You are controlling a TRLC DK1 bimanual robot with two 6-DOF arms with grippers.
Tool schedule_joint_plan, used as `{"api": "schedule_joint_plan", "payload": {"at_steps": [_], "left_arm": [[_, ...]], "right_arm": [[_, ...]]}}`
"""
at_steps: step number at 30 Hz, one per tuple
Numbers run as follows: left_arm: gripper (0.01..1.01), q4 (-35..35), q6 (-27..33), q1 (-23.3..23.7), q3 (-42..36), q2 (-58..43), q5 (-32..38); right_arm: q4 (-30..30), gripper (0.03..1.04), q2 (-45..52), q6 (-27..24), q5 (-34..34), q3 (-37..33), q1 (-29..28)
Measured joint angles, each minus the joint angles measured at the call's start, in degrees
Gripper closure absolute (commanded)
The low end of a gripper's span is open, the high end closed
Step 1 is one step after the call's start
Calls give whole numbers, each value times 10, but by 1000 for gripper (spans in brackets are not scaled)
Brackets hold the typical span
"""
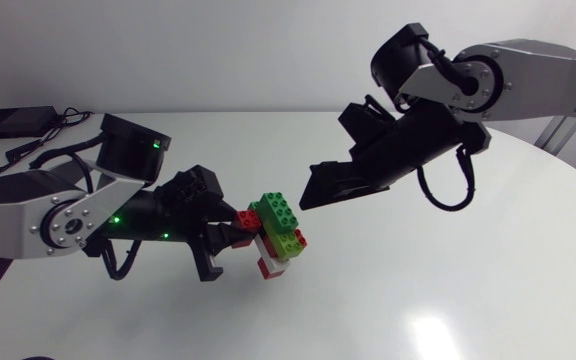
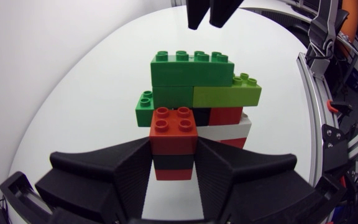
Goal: Separate the duplo bricks
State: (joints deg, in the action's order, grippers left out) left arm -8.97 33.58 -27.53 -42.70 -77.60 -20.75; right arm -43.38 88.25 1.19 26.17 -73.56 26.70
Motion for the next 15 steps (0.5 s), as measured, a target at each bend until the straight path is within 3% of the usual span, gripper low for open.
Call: {"api": "schedule_joint_plan", "payload": {"at_steps": [11,15], "left_arm": [[713,5,-14,-43,-46,-74,17],[713,9,-21,-50,-65,-84,17]], "right_arm": [[9,72,30,0,-20,-16,22],[13,133,42,0,-26,-18,29]]}}
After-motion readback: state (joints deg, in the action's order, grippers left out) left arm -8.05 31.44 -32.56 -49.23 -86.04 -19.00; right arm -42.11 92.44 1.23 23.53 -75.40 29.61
